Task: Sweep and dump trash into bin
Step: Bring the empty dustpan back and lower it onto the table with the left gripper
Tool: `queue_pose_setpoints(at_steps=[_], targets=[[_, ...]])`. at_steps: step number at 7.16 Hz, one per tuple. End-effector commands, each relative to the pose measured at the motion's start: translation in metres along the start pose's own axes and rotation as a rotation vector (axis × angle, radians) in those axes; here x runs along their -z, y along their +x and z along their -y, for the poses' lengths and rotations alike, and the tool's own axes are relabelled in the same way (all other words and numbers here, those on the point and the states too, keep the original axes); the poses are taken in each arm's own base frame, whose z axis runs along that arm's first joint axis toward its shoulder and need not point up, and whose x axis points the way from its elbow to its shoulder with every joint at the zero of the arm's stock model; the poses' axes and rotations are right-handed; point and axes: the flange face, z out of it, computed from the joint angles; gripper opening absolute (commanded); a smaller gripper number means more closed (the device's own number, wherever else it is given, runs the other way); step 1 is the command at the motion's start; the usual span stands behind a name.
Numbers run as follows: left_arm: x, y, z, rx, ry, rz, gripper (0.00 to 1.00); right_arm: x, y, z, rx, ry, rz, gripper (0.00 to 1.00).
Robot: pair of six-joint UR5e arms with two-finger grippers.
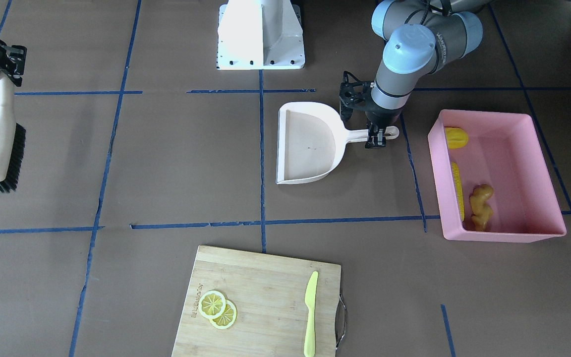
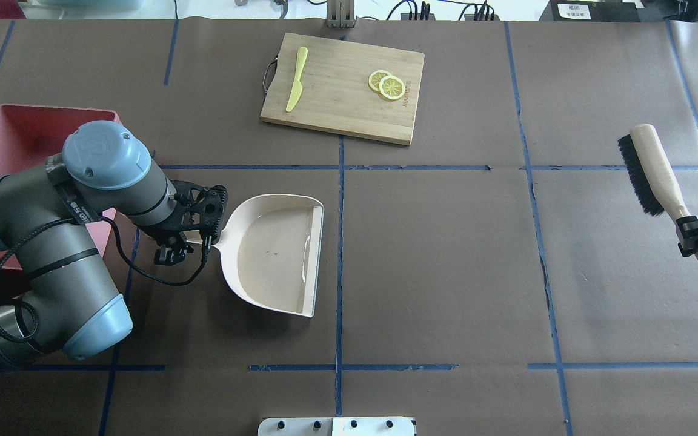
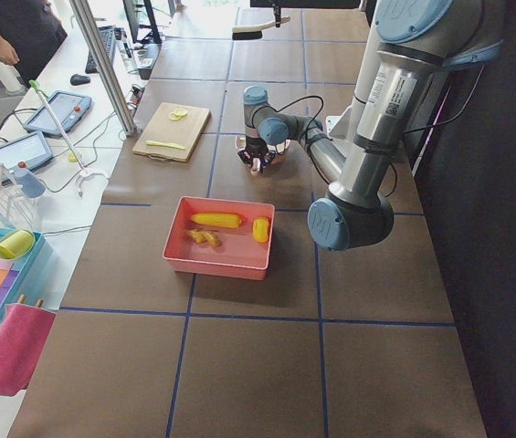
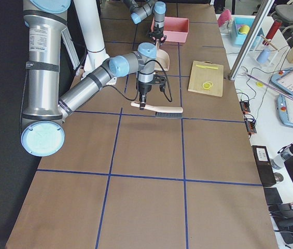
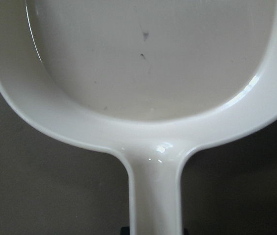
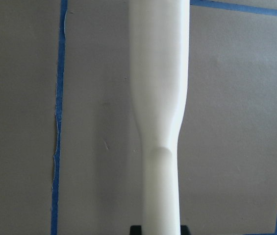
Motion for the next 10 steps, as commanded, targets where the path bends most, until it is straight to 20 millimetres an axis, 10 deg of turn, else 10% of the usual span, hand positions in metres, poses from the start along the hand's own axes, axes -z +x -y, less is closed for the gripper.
queue_pose_setpoints(at_steps=[1,5,7,10], targets=[[-0.003,0.005,0.012,0.030,-0.011,0.022,0.22,-0.004,0.003,0.001,-0.010,-0.009,-0.006,0.06],[-0.008,0.010,0.017,0.031,-0.018,0.038,0.48,-0.014,0.013,-0.004,-0.049,-0.026,-0.020,0.09],[0.006,0.008,0.025,0.018,0.001,0.081,1.00,-0.051,0.042,-0.008,-0.019,0.010,0.028,0.09],[0.040,-0.016,-0.007,0.117,-0.001,0.161,0.98,-0.091,0.074,-0.011,-0.016,0.010,0.028,0.10]])
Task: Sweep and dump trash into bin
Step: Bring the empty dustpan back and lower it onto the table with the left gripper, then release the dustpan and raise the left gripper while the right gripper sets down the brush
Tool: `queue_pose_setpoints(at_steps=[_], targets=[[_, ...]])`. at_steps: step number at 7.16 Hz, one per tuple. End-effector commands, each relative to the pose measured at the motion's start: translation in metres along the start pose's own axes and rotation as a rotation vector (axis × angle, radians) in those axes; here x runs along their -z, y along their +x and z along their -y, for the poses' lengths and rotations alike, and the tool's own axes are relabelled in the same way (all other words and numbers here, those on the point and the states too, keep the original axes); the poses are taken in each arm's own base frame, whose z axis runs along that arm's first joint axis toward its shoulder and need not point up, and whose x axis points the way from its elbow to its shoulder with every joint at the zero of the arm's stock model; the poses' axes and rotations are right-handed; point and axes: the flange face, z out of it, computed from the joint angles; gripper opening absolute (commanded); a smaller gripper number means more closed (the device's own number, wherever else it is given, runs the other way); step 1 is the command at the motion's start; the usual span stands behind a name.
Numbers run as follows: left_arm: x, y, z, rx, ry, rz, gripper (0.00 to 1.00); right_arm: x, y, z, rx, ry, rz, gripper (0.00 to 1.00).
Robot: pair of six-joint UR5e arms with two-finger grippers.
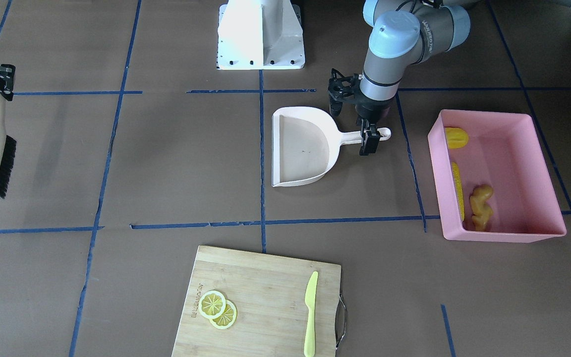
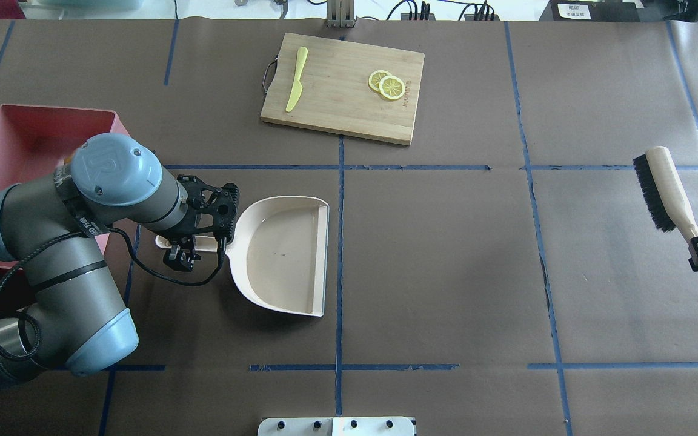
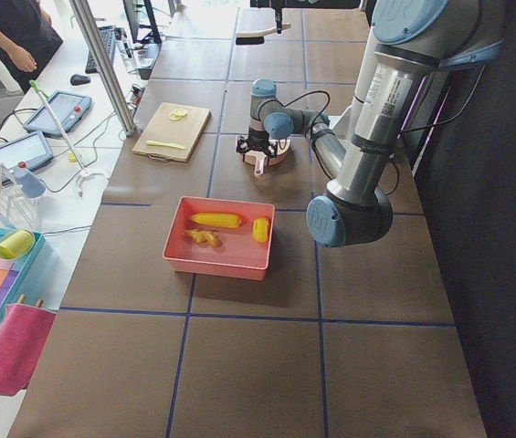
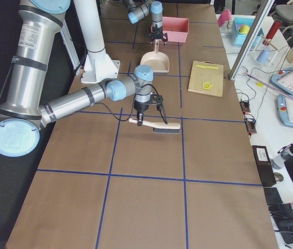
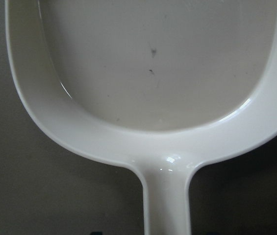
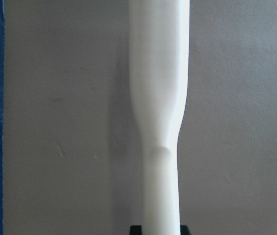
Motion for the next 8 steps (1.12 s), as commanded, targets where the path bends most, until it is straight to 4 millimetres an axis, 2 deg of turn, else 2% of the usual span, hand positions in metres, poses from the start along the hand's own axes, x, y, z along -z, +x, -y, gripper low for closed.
queue_pose_setpoints(at_steps=[1,2,4,5,7,8], targets=[[0.024,-0.041,-0.052,0.149,-0.031,0.066,0.99,-0.029,0.027,-0.006,0.009,0.010,0.008,0.10],[0.018,-0.047,-0.101,0.194,-0.078,0.062,1.00,-0.046,0.042,-0.007,0.012,0.017,0.013,0.10],[0.040,-0.062,-0.187,0.338,-0.061,-0.011,1.00,-0.062,0.055,-0.008,0.006,0.009,0.008,0.10],[0.041,-0.068,-0.223,0.396,-0.090,-0.011,1.00,-0.067,0.060,-0.010,0.001,0.000,0.002,0.11],[0.033,-0.075,-0.262,0.315,-0.137,-0.013,1.00,-0.079,0.074,-0.020,0.021,0.032,0.049,0.12],[0.039,-0.082,-0.274,0.340,-0.142,0.003,1.00,-0.081,0.074,-0.021,0.008,0.039,0.083,0.13]])
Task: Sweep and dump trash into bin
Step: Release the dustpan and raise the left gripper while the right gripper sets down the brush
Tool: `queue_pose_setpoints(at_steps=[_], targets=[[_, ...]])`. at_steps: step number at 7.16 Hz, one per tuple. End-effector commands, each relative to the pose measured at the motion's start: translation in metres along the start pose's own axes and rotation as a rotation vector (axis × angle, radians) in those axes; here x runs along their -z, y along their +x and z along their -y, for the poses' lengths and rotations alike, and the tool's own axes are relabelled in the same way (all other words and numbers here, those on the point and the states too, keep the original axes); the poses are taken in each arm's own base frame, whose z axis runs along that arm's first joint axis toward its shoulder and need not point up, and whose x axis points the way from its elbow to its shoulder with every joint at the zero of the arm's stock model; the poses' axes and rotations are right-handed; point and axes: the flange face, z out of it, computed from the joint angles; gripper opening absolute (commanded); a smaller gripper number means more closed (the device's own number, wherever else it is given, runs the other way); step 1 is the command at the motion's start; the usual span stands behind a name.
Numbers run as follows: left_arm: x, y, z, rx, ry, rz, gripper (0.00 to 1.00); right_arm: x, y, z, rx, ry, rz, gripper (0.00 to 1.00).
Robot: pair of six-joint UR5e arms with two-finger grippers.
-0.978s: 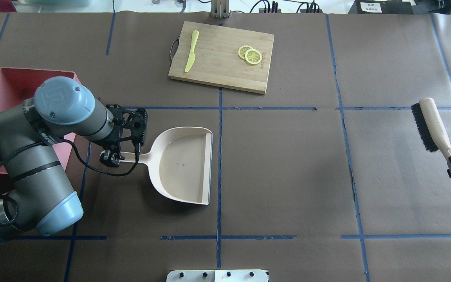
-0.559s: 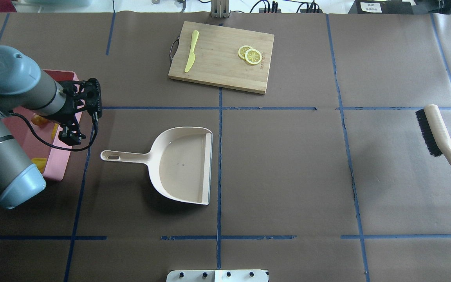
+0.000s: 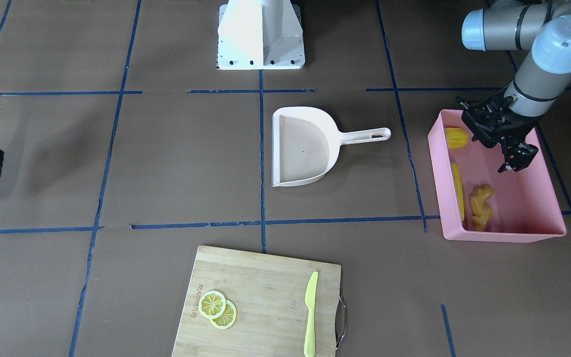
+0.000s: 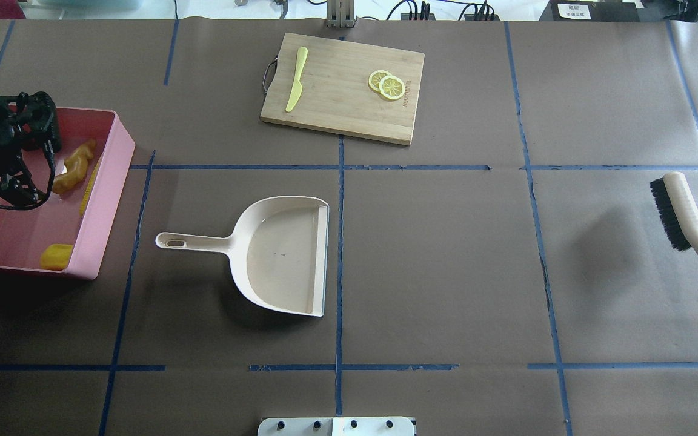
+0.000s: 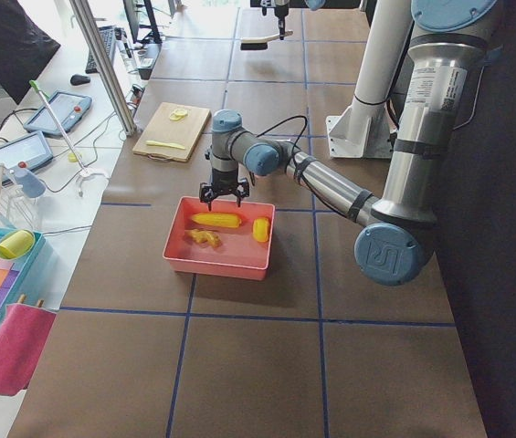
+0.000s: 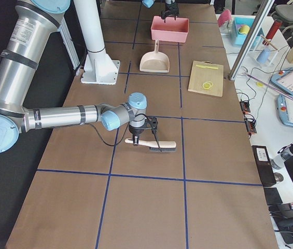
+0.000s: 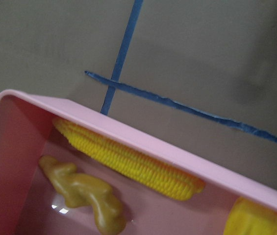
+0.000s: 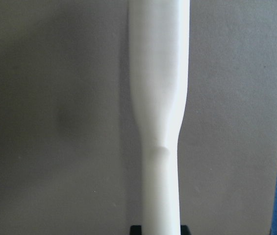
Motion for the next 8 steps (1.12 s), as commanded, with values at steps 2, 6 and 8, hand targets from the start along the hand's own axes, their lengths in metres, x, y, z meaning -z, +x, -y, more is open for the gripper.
queue_pose_setpoints(at_steps=[2,6,8], targets=[[-0.002,-0.023,-0.031,0.041,-0.031,0.011,1.00,-0.017,0.008,-0.006,-0.019,-0.001,0.036,0.16],[-0.001,-0.027,-0.037,0.054,-0.038,0.010,1.00,-0.023,0.002,-0.009,-0.039,-0.014,0.038,0.21],[-0.001,-0.035,-0.047,0.074,-0.045,0.016,1.00,-0.025,0.003,-0.009,-0.036,-0.019,0.036,0.35]])
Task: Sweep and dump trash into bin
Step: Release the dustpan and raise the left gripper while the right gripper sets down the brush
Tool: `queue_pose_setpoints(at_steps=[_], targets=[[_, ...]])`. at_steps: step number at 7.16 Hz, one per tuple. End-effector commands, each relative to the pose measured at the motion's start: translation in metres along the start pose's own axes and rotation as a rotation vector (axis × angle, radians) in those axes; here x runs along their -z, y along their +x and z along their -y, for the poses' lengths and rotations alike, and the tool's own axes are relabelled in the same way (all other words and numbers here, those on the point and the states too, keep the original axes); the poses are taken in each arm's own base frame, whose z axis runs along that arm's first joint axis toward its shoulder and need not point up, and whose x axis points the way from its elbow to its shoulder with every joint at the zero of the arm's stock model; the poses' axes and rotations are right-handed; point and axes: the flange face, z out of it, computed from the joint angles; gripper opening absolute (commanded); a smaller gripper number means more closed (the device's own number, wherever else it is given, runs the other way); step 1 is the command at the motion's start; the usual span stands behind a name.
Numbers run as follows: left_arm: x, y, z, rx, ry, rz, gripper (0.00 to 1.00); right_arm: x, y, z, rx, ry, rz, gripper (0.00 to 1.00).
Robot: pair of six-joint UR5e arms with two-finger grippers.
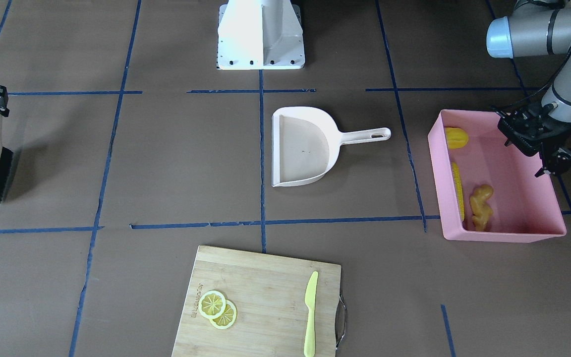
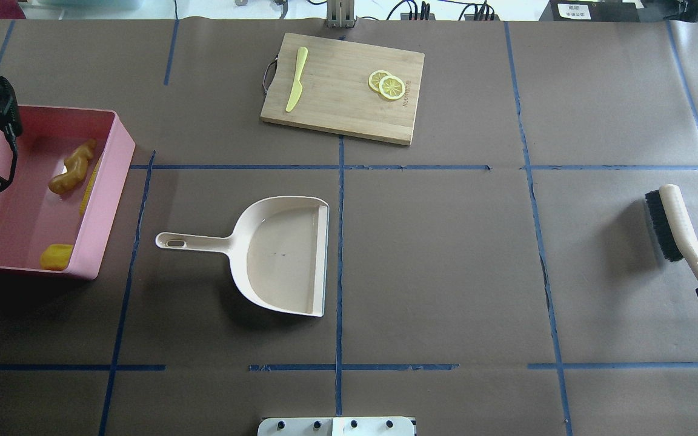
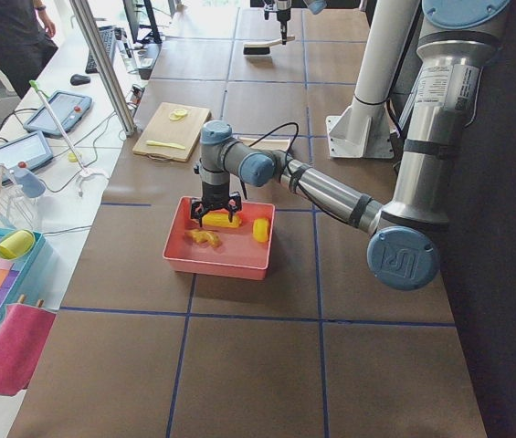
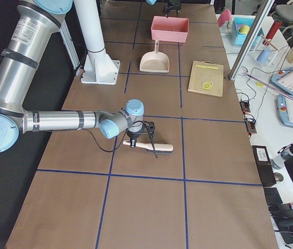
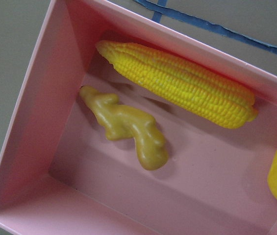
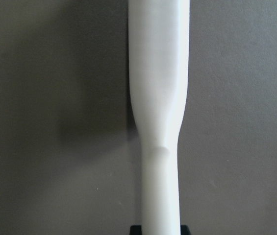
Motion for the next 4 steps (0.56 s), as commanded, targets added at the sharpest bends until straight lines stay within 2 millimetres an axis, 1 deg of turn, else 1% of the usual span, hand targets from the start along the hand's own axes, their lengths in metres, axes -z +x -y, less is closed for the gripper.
queue_pose_setpoints(at_steps=[1,2,3,4], targets=[[-0.004,-0.007,-0.007,0.010,-0.007,0.003,1.00,-0.001,0.000,0.000,0.005,-0.003,-0.001,0.57],[-0.011,-0.011,-0.006,0.016,-0.019,-0.003,1.00,-0.001,0.000,0.000,0.003,-0.002,0.000,0.99],[-0.012,-0.016,-0.013,0.031,-0.026,-0.002,1.00,0.001,-0.002,0.000,0.004,0.002,0.005,1.00],[-0.007,-0.042,-0.044,0.115,-0.044,0.013,1.00,0.007,-0.006,0.002,0.009,0.019,0.008,1.00]])
